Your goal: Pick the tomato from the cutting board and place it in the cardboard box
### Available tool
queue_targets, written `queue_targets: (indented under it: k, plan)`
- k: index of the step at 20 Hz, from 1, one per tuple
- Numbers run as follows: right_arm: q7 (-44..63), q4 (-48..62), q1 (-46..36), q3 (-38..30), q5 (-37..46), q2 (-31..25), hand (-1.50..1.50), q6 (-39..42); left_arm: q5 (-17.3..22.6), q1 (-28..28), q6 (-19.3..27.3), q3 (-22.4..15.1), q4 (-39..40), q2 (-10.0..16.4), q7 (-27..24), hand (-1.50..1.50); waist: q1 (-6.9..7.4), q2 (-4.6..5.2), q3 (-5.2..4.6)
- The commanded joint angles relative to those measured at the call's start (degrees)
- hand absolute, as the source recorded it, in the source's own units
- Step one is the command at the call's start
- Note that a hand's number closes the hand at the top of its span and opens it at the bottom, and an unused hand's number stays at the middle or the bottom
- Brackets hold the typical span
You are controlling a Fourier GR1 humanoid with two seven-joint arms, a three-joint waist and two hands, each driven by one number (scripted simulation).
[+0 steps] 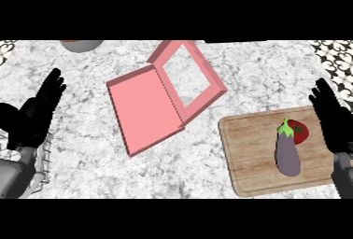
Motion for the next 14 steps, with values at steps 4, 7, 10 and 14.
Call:
queue_targets:
  k: [4, 7, 10, 14]
  plan:
    - [-9.4, -3.7, -8.8, -3.9, -9.0, -0.6, -1.5, 14.8, -5.8, 2.2, 2.2, -3.4, 1.0, -1.0, -1.0, 0.0, 4.33, -0.58, 0.02]
    - [-10.2, -2.2, -6.8, 0.7, 12.9, -17.4, -1.5, 12.0, -5.5, 2.4, 2.0, -3.8, 1.5, -1.0, 0.2, 0.0, 4.0, -0.08, -1.55]
    - [-21.6, 10.9, -8.1, -5.6, 2.0, 0.2, -1.5, 8.8, -8.9, 7.3, 5.7, -5.7, 0.1, -4.7, -2.4, 0.0, 4.41, -0.23, -0.08]
    - [-32.0, 17.5, -8.3, -10.9, -2.7, -1.5, -1.5, 19.4, -8.0, 10.1, 2.4, -3.3, -0.6, -2.8, -3.0, 0.0, 3.75, -0.4, -0.13]
